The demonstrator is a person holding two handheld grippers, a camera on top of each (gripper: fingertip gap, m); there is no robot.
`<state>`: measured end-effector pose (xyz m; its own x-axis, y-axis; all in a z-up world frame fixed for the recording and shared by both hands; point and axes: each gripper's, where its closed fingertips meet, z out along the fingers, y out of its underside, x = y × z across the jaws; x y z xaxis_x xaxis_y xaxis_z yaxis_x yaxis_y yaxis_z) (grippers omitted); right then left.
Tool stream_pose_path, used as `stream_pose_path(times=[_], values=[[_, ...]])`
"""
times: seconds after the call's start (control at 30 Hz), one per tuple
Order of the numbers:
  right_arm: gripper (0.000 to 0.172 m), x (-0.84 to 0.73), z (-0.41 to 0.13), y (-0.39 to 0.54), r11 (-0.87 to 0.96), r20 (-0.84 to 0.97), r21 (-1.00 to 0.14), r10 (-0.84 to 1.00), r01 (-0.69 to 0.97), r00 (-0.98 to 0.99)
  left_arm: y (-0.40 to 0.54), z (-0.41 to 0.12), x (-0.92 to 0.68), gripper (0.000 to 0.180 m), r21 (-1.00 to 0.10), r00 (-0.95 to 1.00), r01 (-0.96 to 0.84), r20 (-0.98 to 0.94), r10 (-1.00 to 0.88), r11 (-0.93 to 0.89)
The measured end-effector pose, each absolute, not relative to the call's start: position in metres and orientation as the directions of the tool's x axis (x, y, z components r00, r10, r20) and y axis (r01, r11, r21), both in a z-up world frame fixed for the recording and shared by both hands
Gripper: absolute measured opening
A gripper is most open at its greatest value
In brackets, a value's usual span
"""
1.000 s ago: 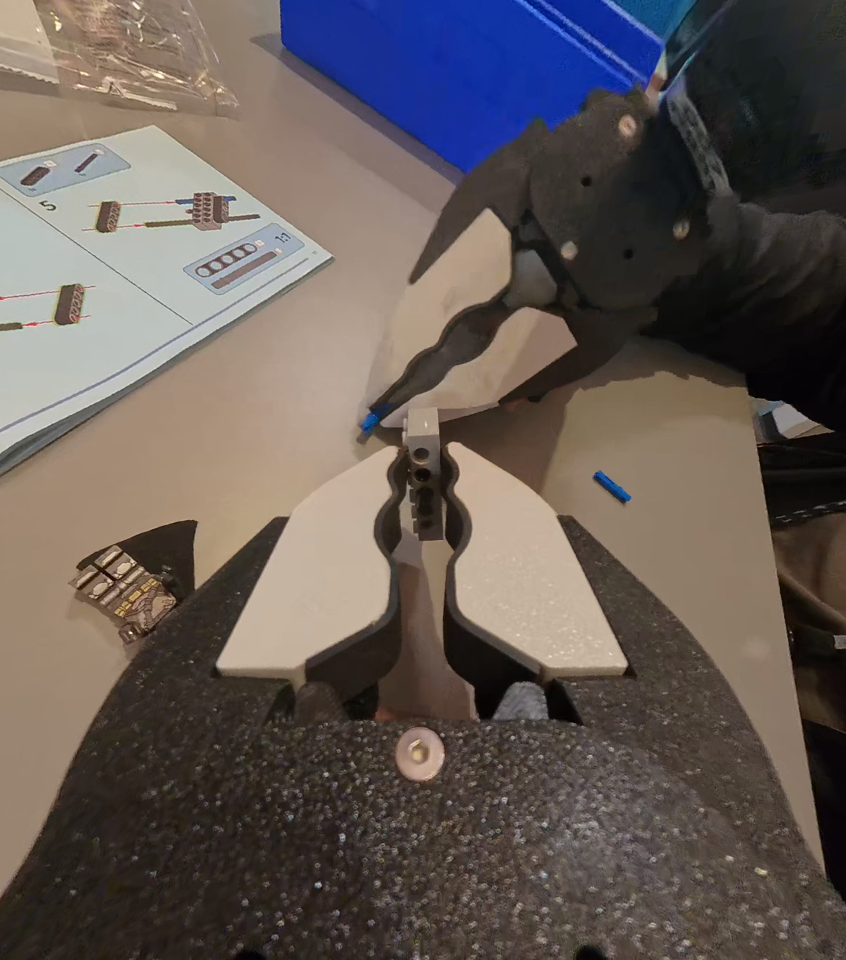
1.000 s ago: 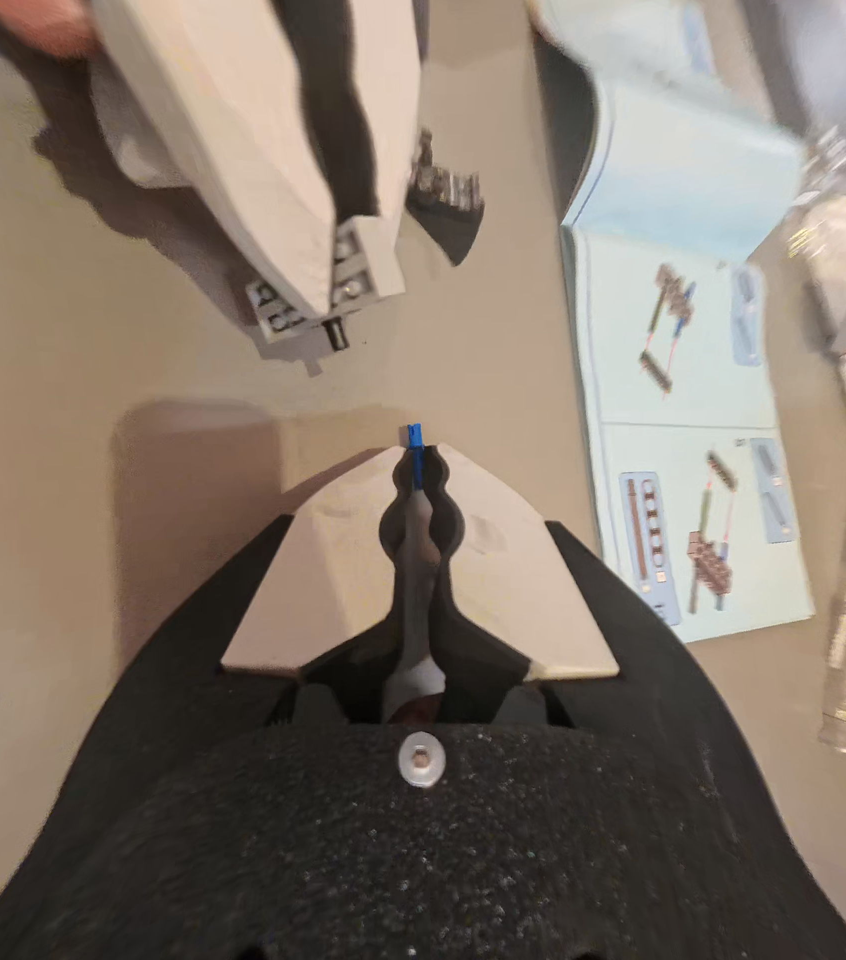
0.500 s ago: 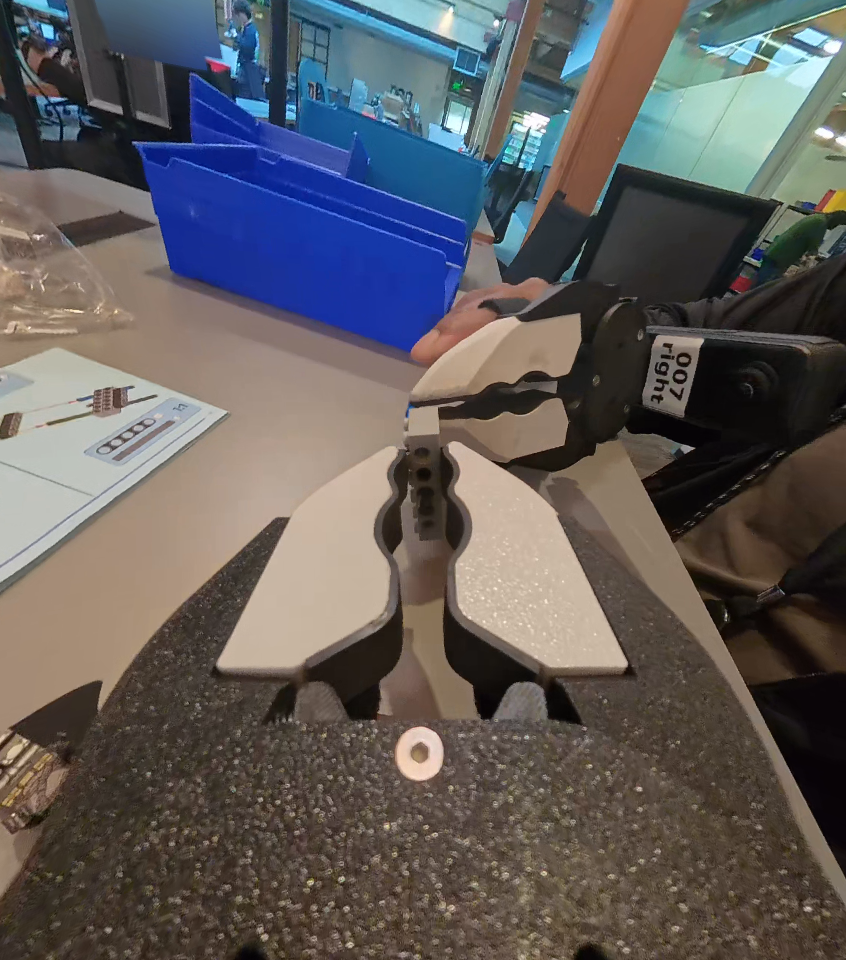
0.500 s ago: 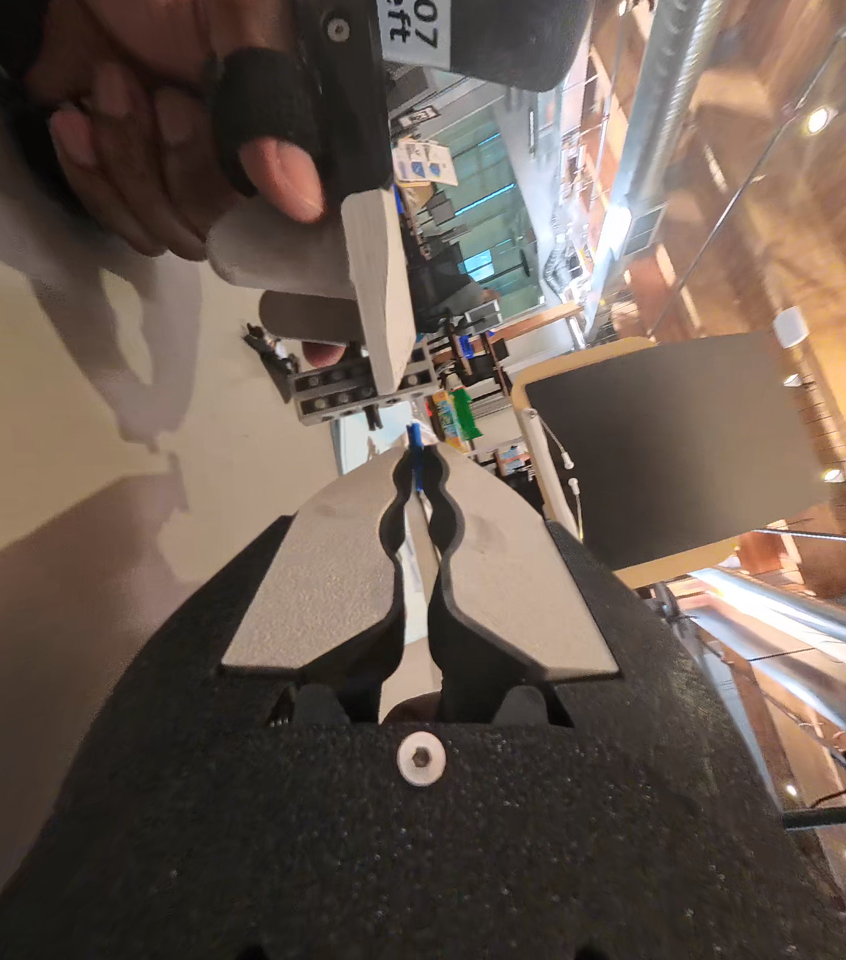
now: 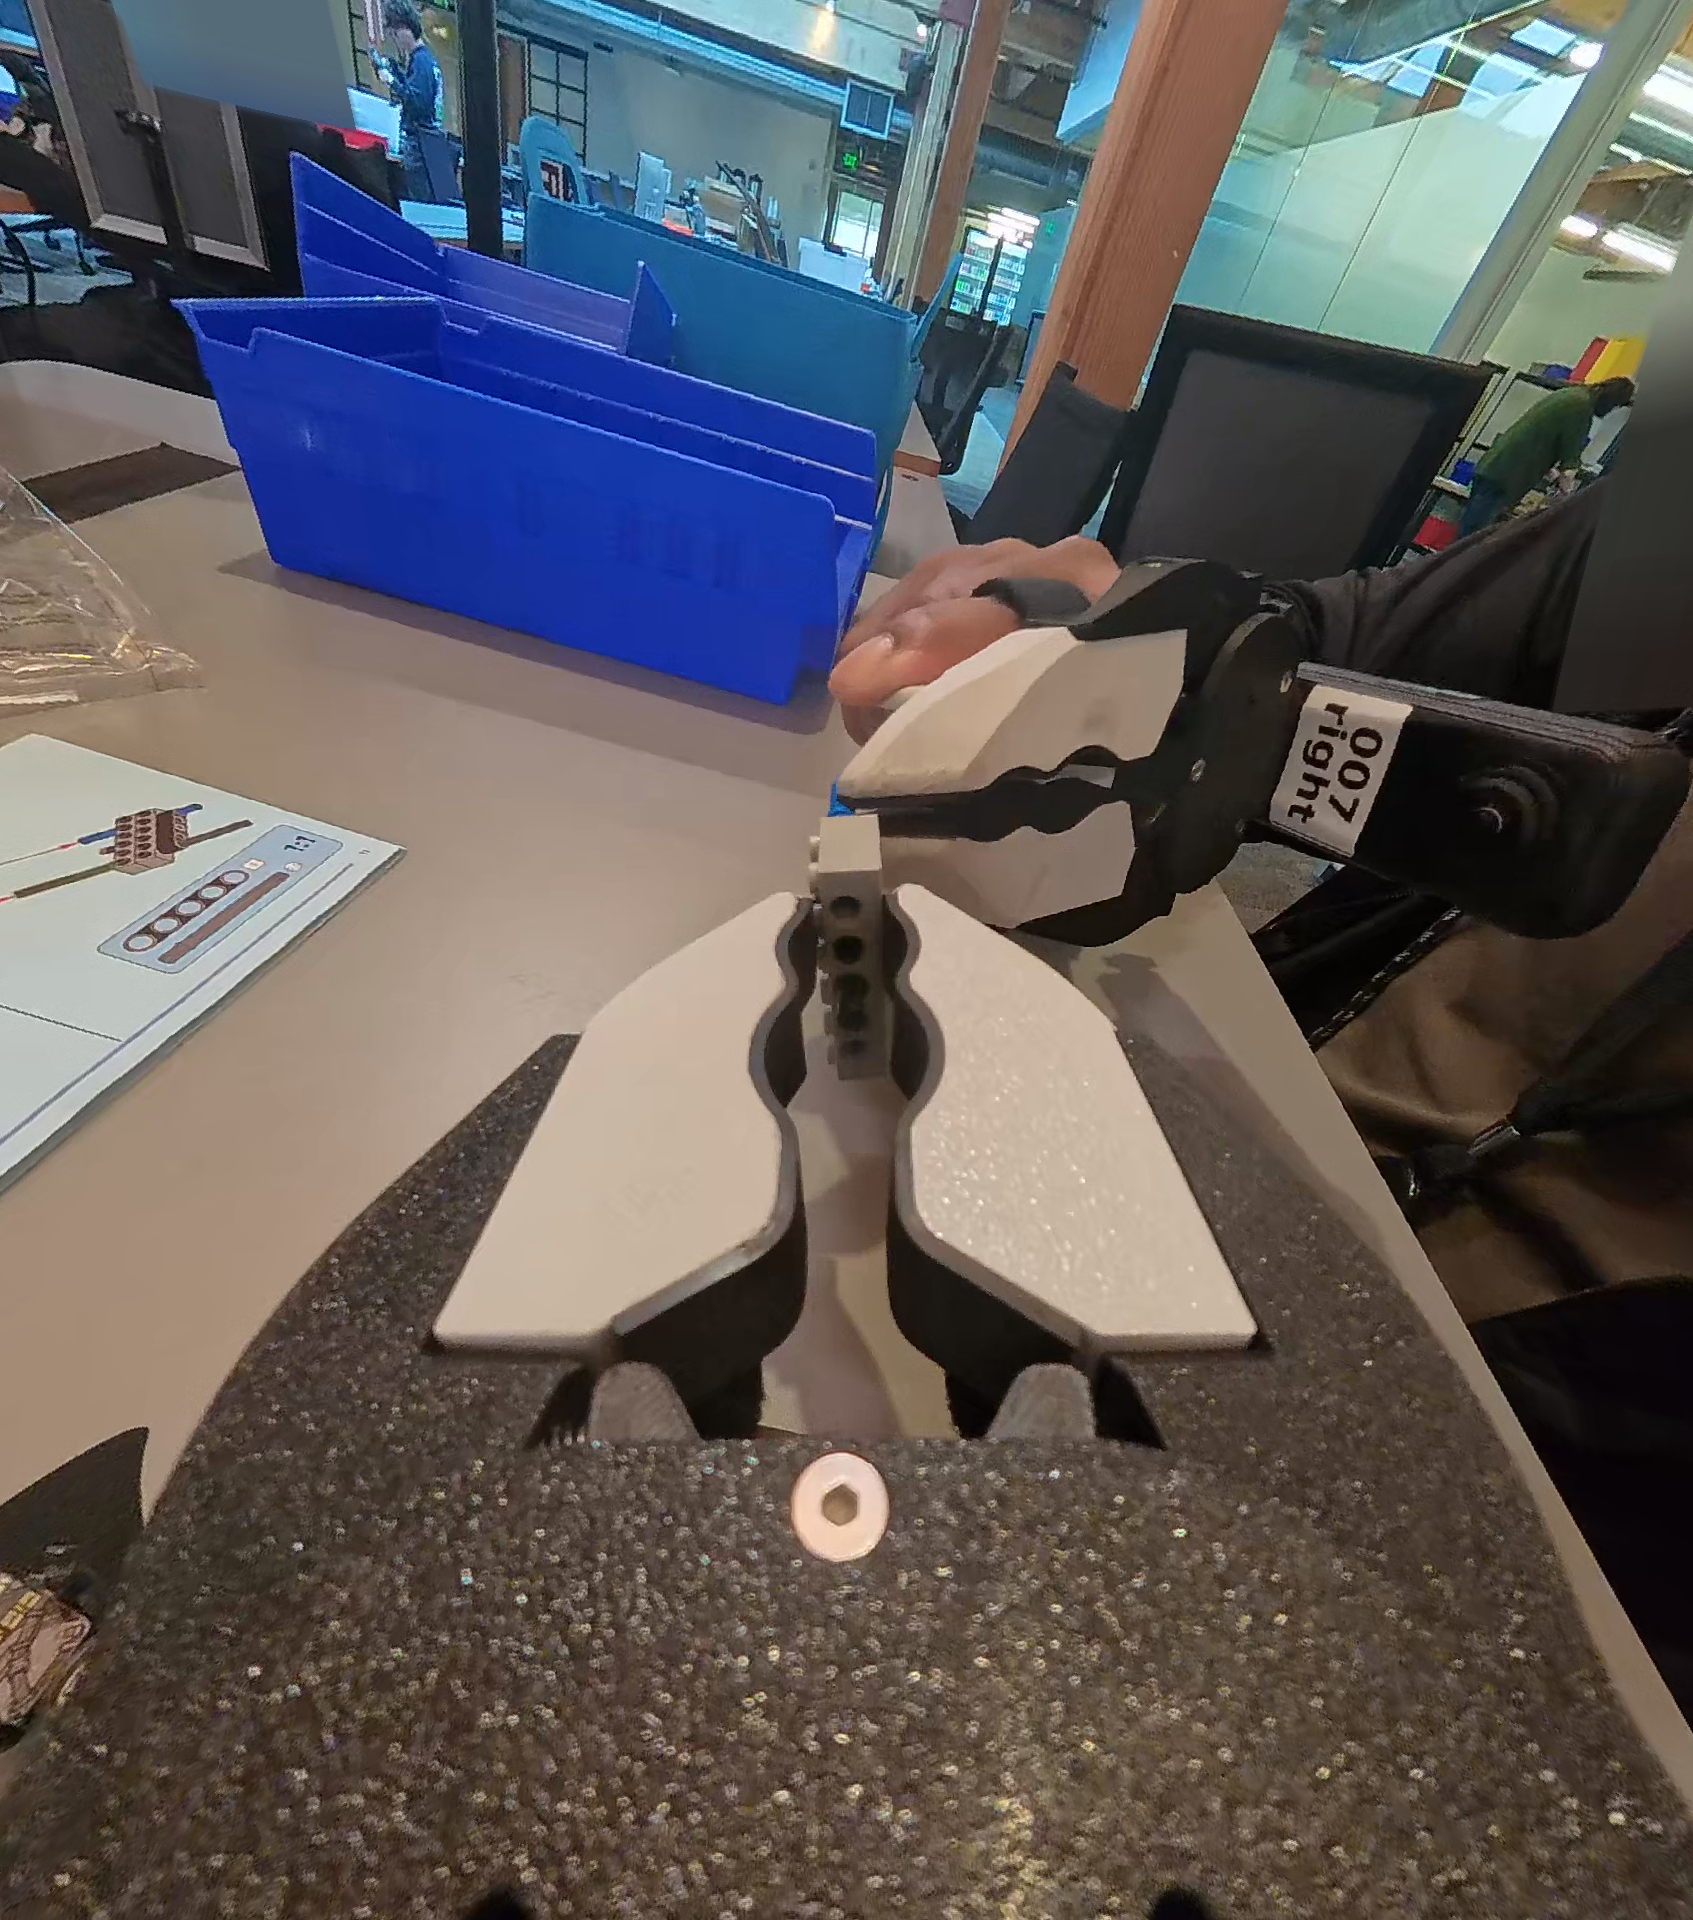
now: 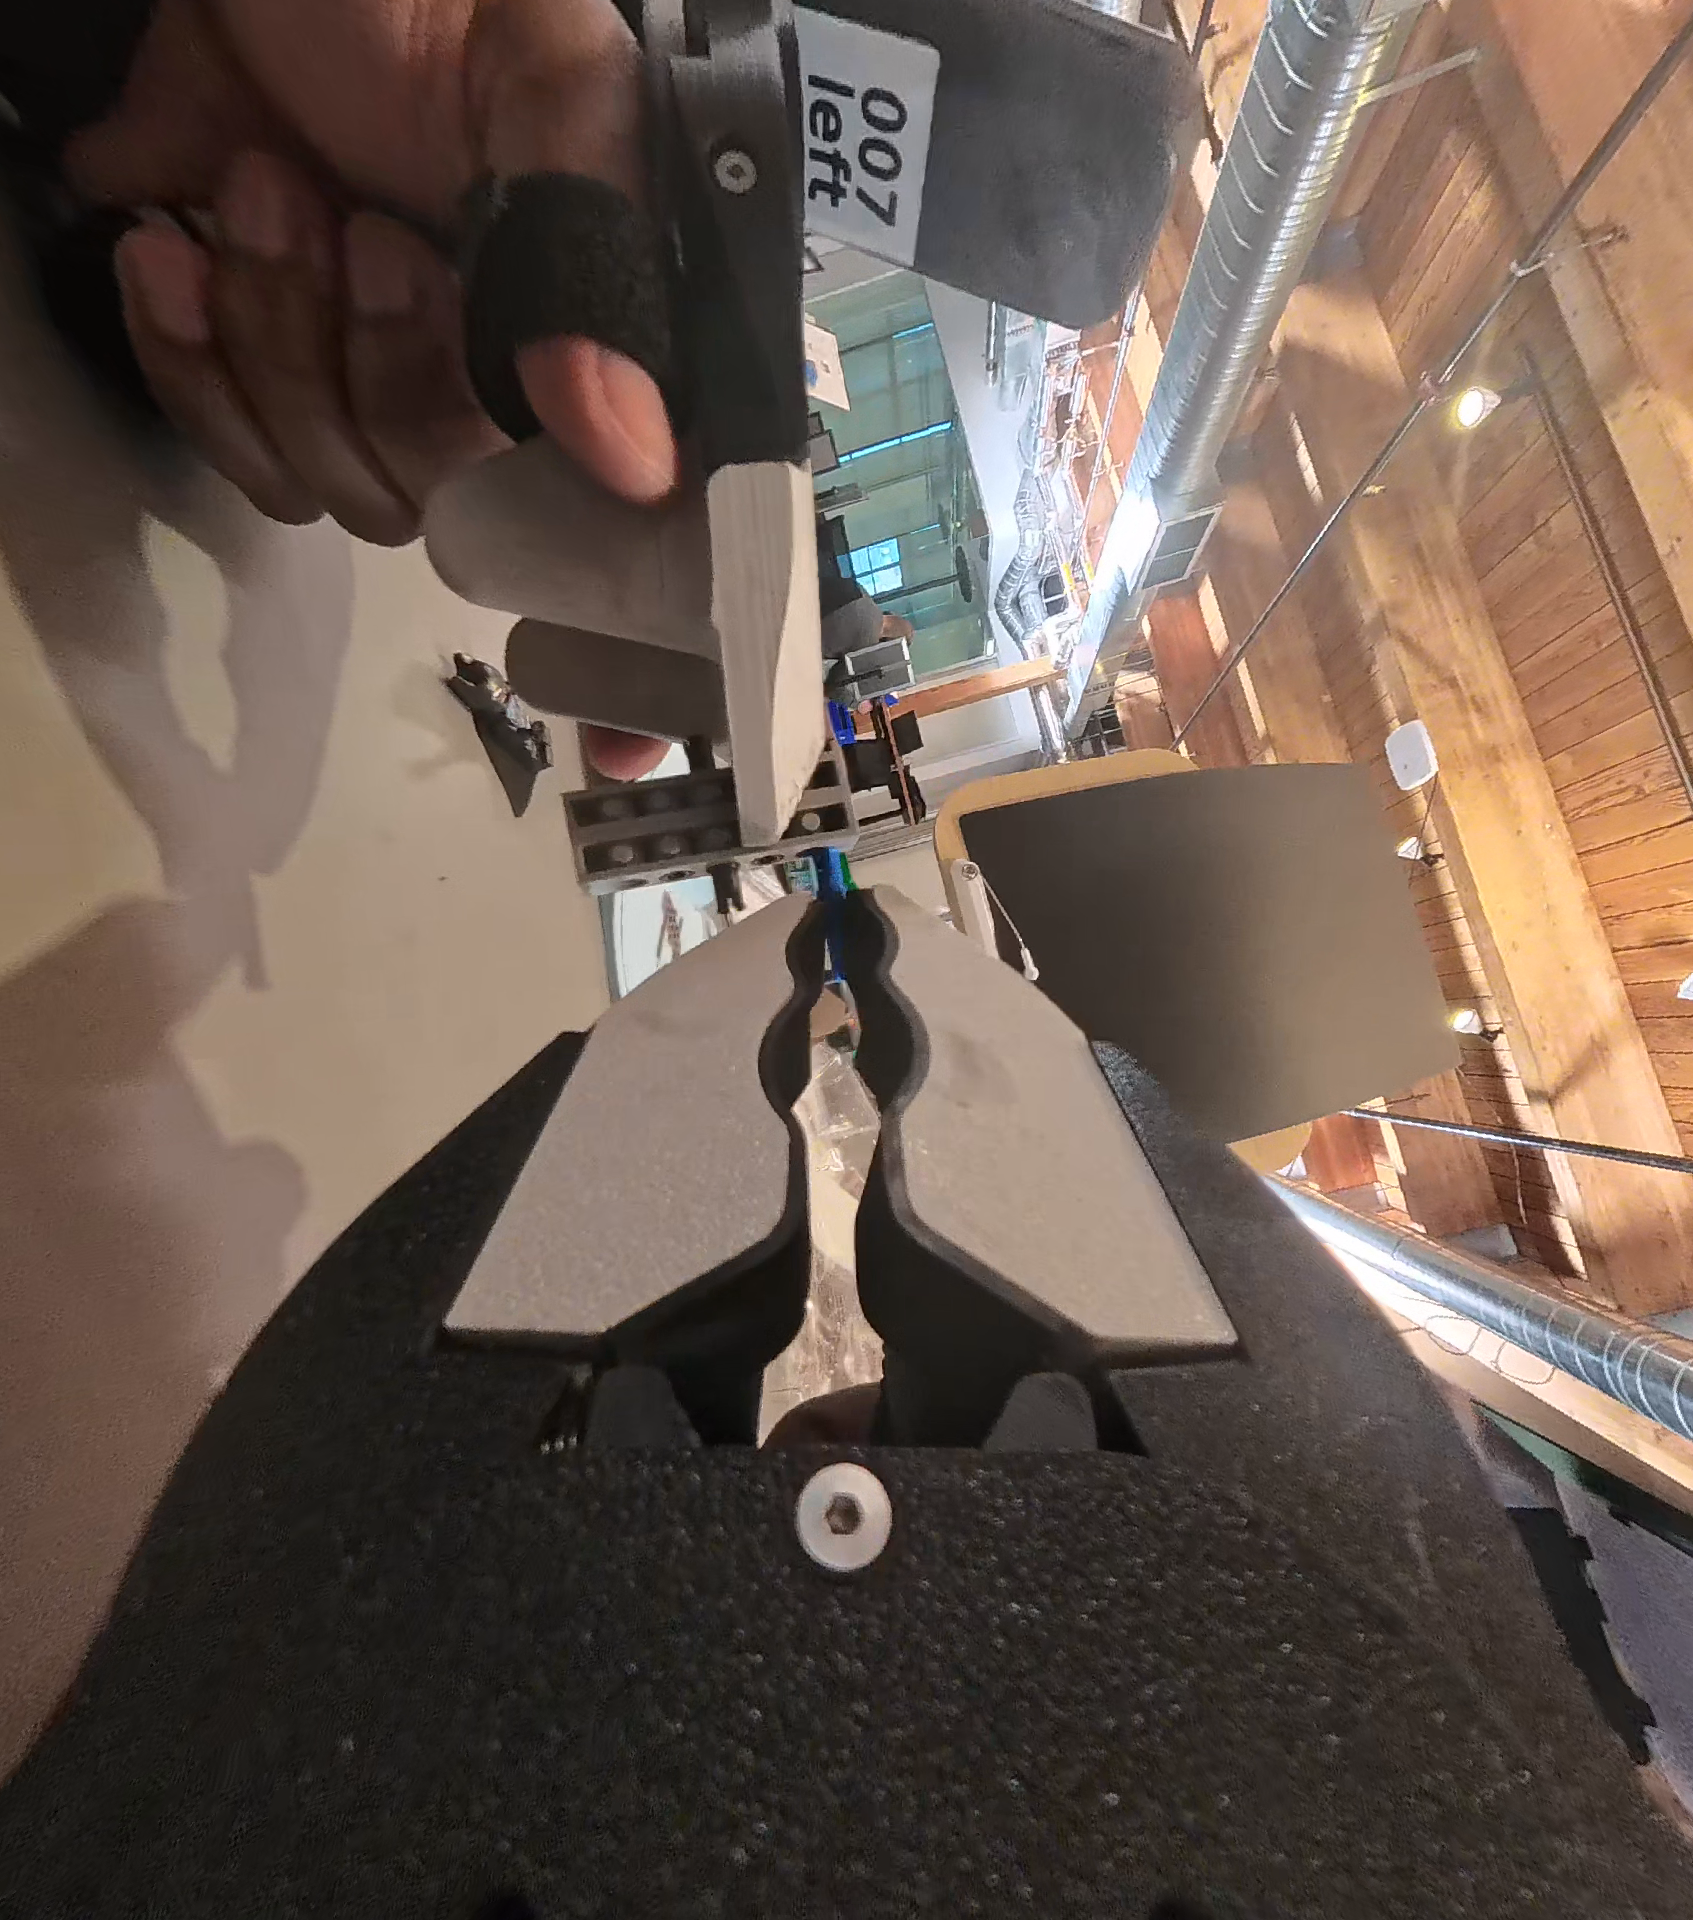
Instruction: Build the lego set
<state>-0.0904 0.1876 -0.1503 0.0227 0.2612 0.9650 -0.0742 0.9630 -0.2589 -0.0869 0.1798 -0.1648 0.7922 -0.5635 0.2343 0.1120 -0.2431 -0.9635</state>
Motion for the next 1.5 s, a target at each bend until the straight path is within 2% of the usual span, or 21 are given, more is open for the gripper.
stream_pose_path(times=[0.3, 0.6, 0.8, 0.93, 1.2, 1.5], values=[[0.004, -0.089, -0.153, 0.186, 0.967, 0.97, -0.244, 0.244, -0.075, -0.001, 0.18, -0.166, -0.086, 0.012, -0.964, 0.796, 0.1, 0.227, -0.562, -0.248], [0.0, -0.082, -0.161, 0.171, 0.919, 0.926, -0.367, 0.347, -0.142, -0.146, 0.182, -0.18, -0.079, 0.011, -0.96, 0.824, -0.058, 0.11, -0.556, -0.275], [0.0, -0.078, -0.181, 0.186, 0.906, 0.895, -0.411, 0.381, -0.097, -0.232, 0.186, -0.192, -0.082, 0.011, -0.937, 0.856, -0.141, 0.047, -0.516, -0.319], [0.0, -0.069, -0.195, 0.202, 0.903, 0.879, -0.426, 0.398, -0.055, -0.261, 0.185, -0.194, -0.085, 0.011, -0.933, 0.856, -0.129, 0.066, -0.513, -0.335], [0.0, -0.073, -0.195, 0.217, 0.858, 0.825, -0.513, 0.493, -0.002, -0.276, 0.188, -0.197, -0.085, 0.012, -0.924, 0.86, -0.144, 0.06, -0.507, -0.355], [0.0, -0.077, -0.195, 0.224, 0.851, 0.818, -0.525, 0.513, 0.028, -0.261, 0.189, -0.201, -0.085, 0.012, -0.913, 0.867, -0.16, 0.051, -0.496, -0.375]])
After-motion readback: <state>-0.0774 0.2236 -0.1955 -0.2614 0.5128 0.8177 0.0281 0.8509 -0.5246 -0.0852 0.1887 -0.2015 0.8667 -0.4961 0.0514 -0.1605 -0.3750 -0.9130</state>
